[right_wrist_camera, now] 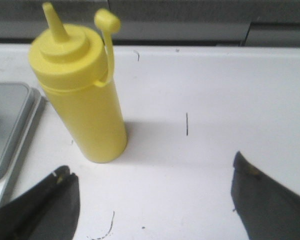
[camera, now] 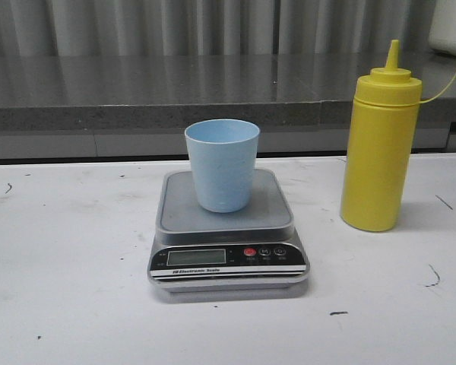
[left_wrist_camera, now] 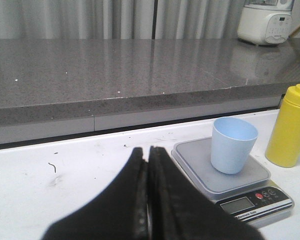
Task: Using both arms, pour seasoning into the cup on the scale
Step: 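Raise the left gripper away from the cup, then reach the right gripper to the yellow squeeze bottle and grasp it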
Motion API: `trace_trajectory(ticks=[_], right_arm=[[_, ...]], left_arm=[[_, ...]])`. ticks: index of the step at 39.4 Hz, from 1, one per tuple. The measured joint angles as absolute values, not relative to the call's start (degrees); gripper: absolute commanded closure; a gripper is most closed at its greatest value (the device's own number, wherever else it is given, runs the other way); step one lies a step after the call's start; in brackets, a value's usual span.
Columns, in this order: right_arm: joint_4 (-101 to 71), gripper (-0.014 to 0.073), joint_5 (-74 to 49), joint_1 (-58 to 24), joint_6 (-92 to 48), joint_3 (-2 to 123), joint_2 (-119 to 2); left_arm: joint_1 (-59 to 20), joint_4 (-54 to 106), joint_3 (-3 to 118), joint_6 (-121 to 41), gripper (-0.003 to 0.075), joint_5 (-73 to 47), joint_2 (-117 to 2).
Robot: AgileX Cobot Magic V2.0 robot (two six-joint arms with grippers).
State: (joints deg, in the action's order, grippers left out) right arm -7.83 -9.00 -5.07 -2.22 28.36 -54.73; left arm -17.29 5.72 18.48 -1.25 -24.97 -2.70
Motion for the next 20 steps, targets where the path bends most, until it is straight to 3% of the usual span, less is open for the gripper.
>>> trace_trajectory(ticks=[8,20], right_arm=[[-8.14,-0.0038,3.61,-12.12,-2.22,24.91,-66.3],[-9.69,-0.0038,34.28,-18.47,-1.67,17.5,-81.57]], left_arm=[[-17.29,5.72,18.48,-1.25,0.074,-24.97,-2.7],[-17.29,5.72,18.48,-1.25,0.074,-24.97,-2.7]])
